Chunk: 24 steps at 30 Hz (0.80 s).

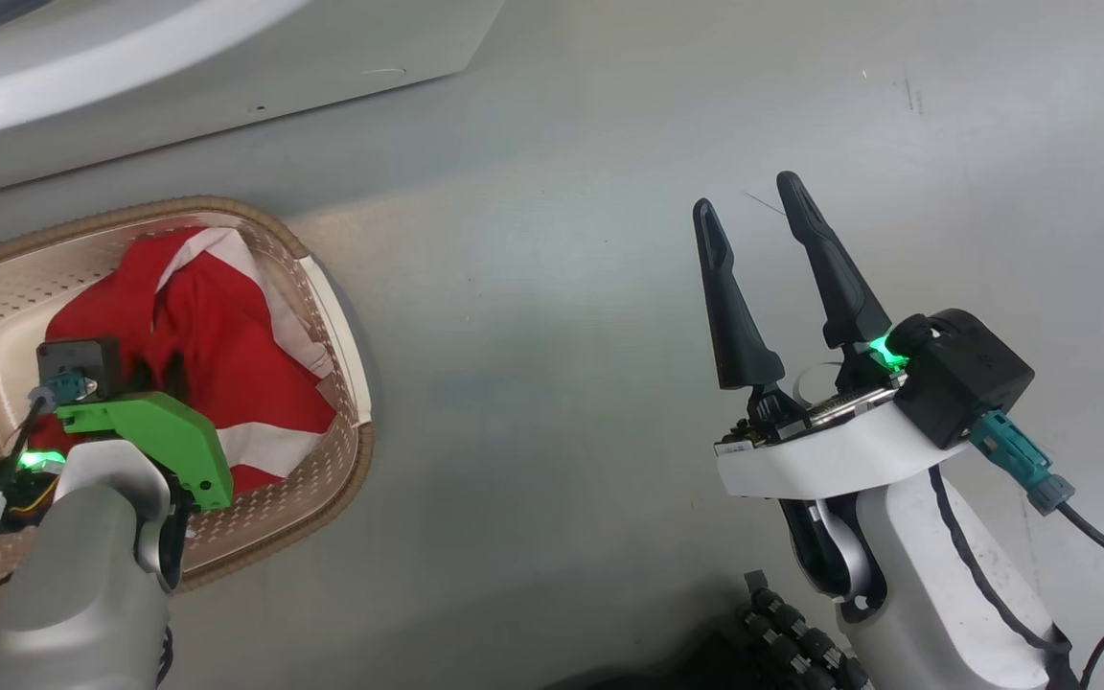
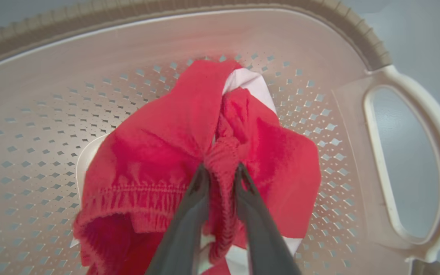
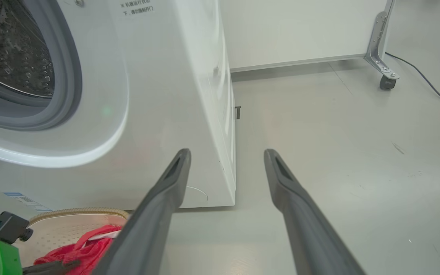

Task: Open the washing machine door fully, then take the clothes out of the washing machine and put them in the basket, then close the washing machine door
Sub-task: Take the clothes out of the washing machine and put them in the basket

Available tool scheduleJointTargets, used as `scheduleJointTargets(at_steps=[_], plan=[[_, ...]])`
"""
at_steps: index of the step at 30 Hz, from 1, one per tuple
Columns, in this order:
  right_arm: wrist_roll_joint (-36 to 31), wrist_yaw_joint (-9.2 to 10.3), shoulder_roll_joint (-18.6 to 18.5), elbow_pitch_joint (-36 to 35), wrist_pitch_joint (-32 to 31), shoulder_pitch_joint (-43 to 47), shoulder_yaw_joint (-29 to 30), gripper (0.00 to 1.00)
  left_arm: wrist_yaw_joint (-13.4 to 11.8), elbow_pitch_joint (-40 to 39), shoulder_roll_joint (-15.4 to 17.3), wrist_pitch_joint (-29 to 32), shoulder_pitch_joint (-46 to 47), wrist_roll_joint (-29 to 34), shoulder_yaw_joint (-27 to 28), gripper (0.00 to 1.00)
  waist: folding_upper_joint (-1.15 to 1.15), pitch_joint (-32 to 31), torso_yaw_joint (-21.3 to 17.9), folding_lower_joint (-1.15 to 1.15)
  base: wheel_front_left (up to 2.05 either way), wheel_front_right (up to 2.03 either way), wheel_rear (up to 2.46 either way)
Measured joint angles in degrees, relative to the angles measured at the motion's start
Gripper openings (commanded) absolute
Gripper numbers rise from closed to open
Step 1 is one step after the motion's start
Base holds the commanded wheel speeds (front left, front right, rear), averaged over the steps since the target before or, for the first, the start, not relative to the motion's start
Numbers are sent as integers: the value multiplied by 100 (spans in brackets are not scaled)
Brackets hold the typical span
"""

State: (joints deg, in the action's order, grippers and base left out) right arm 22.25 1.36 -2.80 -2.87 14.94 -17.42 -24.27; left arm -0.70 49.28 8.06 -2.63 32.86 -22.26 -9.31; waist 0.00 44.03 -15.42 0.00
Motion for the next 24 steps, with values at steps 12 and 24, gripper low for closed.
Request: scheduleJointTargets(at_steps=[12,24], plan=[[33,0,0,238,0,-62,3,100,68,415,-51,-579,70,12,18,100,0,-195,19,0,0,0,0],[32,-29,-1,492,0,-77,102,100,132,322,-169,-1181,61,37,37,100,0,-704,221,0,0,0,0]])
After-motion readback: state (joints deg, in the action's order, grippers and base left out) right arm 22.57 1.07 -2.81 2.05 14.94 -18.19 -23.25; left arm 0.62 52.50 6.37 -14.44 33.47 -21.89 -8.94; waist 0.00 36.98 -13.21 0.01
